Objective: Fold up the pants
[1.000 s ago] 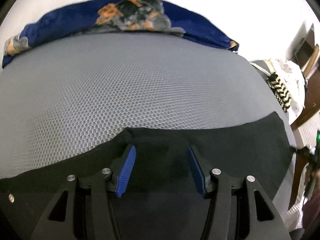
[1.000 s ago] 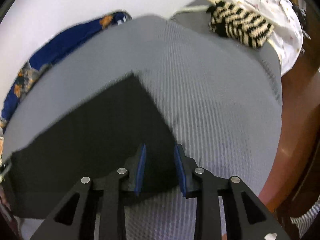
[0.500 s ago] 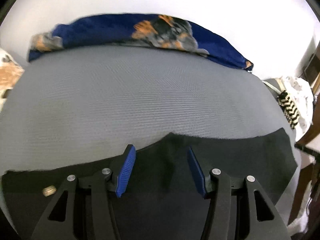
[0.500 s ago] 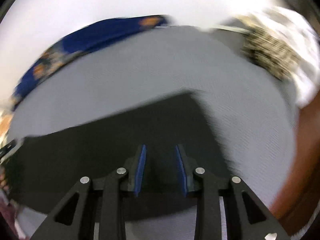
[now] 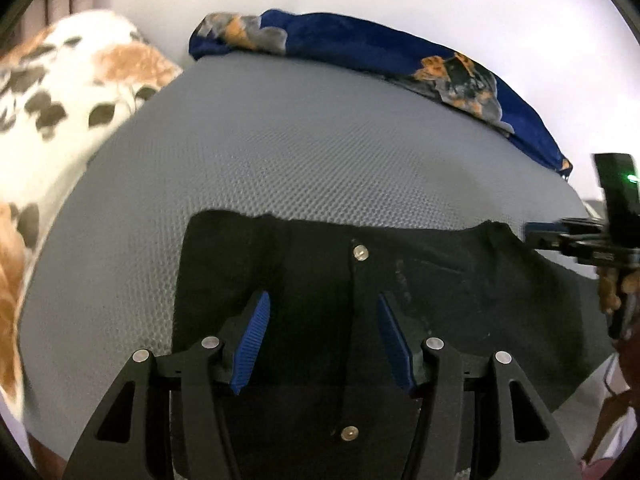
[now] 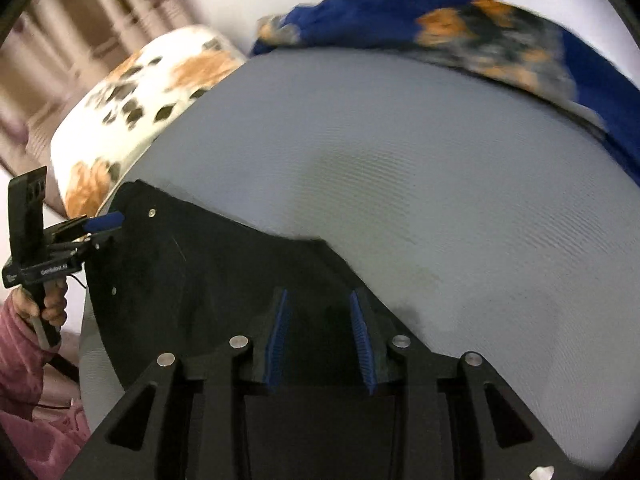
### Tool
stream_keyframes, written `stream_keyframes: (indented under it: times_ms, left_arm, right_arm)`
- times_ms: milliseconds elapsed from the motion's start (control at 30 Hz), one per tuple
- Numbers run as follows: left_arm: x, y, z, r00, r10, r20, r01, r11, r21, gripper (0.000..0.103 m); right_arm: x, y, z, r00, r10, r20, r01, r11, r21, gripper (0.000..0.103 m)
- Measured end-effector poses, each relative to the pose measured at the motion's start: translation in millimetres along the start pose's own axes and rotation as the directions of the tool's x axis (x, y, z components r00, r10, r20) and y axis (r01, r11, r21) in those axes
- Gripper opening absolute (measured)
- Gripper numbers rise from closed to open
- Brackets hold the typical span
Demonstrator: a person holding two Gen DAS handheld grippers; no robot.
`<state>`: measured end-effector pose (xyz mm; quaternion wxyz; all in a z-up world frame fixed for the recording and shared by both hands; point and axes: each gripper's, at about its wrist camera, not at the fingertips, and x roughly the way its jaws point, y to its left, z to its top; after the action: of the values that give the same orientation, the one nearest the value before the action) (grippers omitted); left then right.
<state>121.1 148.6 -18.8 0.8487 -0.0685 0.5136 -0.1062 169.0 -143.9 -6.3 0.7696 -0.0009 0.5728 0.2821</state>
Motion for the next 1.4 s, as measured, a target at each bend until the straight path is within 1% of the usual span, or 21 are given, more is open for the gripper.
stream_keyframes:
  times_ms: [67,133,167,233,267,300,367,433,533,567,633,667,733,800,933,1033,1067,1167,1233,1333,1400]
  left_arm:
    - [4.2,6.4,-0.5,1.0,-0.003,-0.003,0.003,1.0,-0.009,0.056]
    - [8.1,8.5,-2.0,1.0,0.001,-0.007,-0.001,1.0,-0.009,0.056]
    - [10.7,10.0,-2.3,1.0,0.002,-0.008,-0.002,1.0,-0.009,0.056]
    - [14.4,10.8,-2.3,1.0,-0.002,-0.005,0.002,1.0,-0.009,0.056]
    - [15.4,11.3,-1.9,1.0,-0.004,-0.007,0.004,1.0,-0.012,0.056]
    - [16.0,11.7,-1.5,1.0,-0.008,-0.008,0.008,1.0,-0.016,0.056]
    - [17.5,16.0,0.3,1.0,-0.026,-0.012,0.026,0.999,-0.044,0.056]
    - [19.7,20.9,2.7,0.999,-0.046,-0.015,0.045,0.997,-0.066,0.056]
    - [20.2,22.0,4.6,0.999,-0.051,-0.021,0.049,0.996,-0.072,0.056]
    - [19.1,20.1,5.1,0.999,-0.041,-0.022,0.039,0.997,-0.064,0.056]
    - [13.8,11.5,6.6,1.0,-0.007,-0.018,0.006,0.999,-0.042,0.056]
    - [8.9,4.5,7.9,1.0,0.011,-0.006,-0.011,1.0,-0.02,0.056]
    - [-1.4,-12.7,11.2,0.999,0.026,0.03,-0.027,0.999,0.035,0.056]
    - [-11.5,-39.5,15.4,0.997,0.017,0.076,-0.025,0.994,0.111,0.056]
    - [-6.9,-93.1,22.0,0.995,-0.071,0.075,0.052,0.971,0.232,0.057]
    - [9.9,-139.6,22.8,0.991,-0.128,0.042,0.107,0.939,0.326,0.057]
    - [18.0,-156.7,23.1,0.986,-0.165,0.027,0.145,0.924,0.353,0.057]
    - [40.7,-186.1,30.5,0.977,-0.21,-0.032,0.207,0.909,0.361,0.057]
    - [52.5,-200.8,35.4,0.969,-0.243,-0.049,0.244,0.901,0.359,0.057]
    - [73.4,-214.8,39.9,0.969,-0.232,-0.082,0.246,0.897,0.369,0.057]
    - [92.4,-216.0,39.7,0.975,-0.187,-0.116,0.217,0.905,0.365,0.057]
  right_arm:
    - [19.5,-1.8,12.9,0.999,0.011,-0.043,-0.011,1.0,-0.01,0.03]
    - [33.0,0.2,15.8,0.998,-0.004,-0.069,0.003,1.0,-0.023,0.032]
    - [36.2,0.2,16.0,0.997,0.005,-0.072,-0.007,1.0,-0.024,0.032]
    - [36.5,0.0,17.2,0.997,0.032,-0.065,-0.033,0.999,-0.016,0.024]
    - [34.6,2.0,17.7,0.998,0.011,-0.055,-0.013,0.999,-0.029,0.011]
    - [32.6,2.5,18.2,0.999,-0.013,-0.044,0.011,0.999,-0.04,0.008]
    - [33.4,-0.3,19.4,0.999,-0.037,-0.036,0.036,0.999,-0.03,0.007]
    - [41.3,-3.4,18.7,0.997,-0.066,-0.03,0.065,0.998,-0.016,0.006]
    - [42.6,-6.9,22.0,0.998,-0.059,-0.028,0.06,0.998,0.027,0.007]
    - [41.5,-7.3,22.4,0.998,-0.057,-0.028,0.058,0.998,0.035,0.01]
    - [31.2,-10.9,20.3,0.998,-0.066,-0.009,0.066,0.995,0.069,0.02]
    - [21.6,-13.6,18.0,0.997,-0.075,0.015,0.074,0.992,0.101,0.031]
    - [0.8,-15.0,10.6,0.991,-0.104,0.08,0.093,0.986,0.137,0.031]
    - [-17.9,-15.0,0.8,0.983,-0.144,0.117,0.124,0.979,0.163,0.031]
    - [-43.6,-14.3,-28.9,0.964,-0.22,0.149,0.186,0.959,0.212,0.031]
    - [-49.7,-12.2,-50.1,0.953,-0.269,0.137,0.236,0.946,0.221,0.031]
    - [-51.4,-14.2,-57.4,0.951,-0.28,0.133,0.245,0.942,0.231,0.031]
    - [-55.0,-26.0,-77.3,0.946,-0.303,0.118,0.263,0.925,0.273,0.031]
    - [-57.1,-32.8,-86.5,0.937,-0.33,0.111,0.287,0.912,0.293,0.031]
    - [-60.7,-43.8,-99.6,0.919,-0.382,0.096,0.336,0.888,0.313,0.031]
    - [-64.0,-55.9,-110.5,0.913,-0.399,0.083,0.35,0.872,0.342,0.031]
